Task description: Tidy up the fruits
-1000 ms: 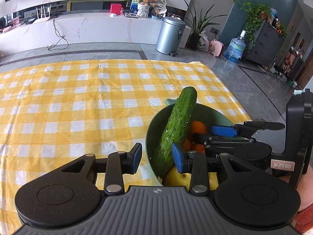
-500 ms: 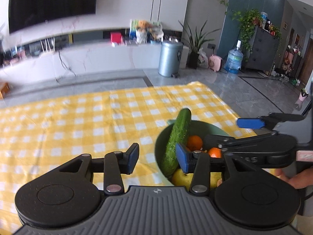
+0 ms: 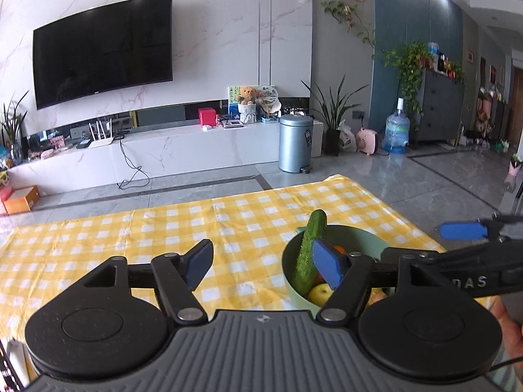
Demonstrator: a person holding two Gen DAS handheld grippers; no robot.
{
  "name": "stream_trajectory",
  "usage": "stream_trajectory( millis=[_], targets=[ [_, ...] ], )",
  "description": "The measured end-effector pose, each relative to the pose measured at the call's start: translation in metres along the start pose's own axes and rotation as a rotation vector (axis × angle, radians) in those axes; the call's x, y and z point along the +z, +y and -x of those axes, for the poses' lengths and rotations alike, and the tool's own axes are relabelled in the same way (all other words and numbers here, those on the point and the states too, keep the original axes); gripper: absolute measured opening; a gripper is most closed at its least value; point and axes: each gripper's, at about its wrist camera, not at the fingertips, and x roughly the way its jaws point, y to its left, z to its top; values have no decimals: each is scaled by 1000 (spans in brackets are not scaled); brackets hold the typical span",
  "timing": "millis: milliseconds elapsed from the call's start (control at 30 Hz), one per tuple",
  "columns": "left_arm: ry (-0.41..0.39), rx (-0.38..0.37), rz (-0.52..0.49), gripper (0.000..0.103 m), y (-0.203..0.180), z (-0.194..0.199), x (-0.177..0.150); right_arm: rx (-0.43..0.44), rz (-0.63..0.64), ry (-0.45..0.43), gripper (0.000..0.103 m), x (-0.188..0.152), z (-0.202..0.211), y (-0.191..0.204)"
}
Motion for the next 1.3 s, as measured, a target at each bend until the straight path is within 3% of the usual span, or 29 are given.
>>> stream_trajectory(
  millis=[133,300,567,733,1300],
  targets=[
    [-24,9,2,82,2,9,-18,5,-75,-31,99,-20,23,1],
    [-3,8,10,86,4,6,-41,-32,-82,-54,99,-42,35,6],
    [-15,74,-36,86,-3,-3,-65,-118,-28,-92,99,-74,26,13],
    [-17,123,-37,87,-4,-14,-80,-114,-22,-72,99,-90,12,9],
    [53,168,-25,87,1,-26,-92,-72,-29,-72,99,-98,-1,7]
  ],
)
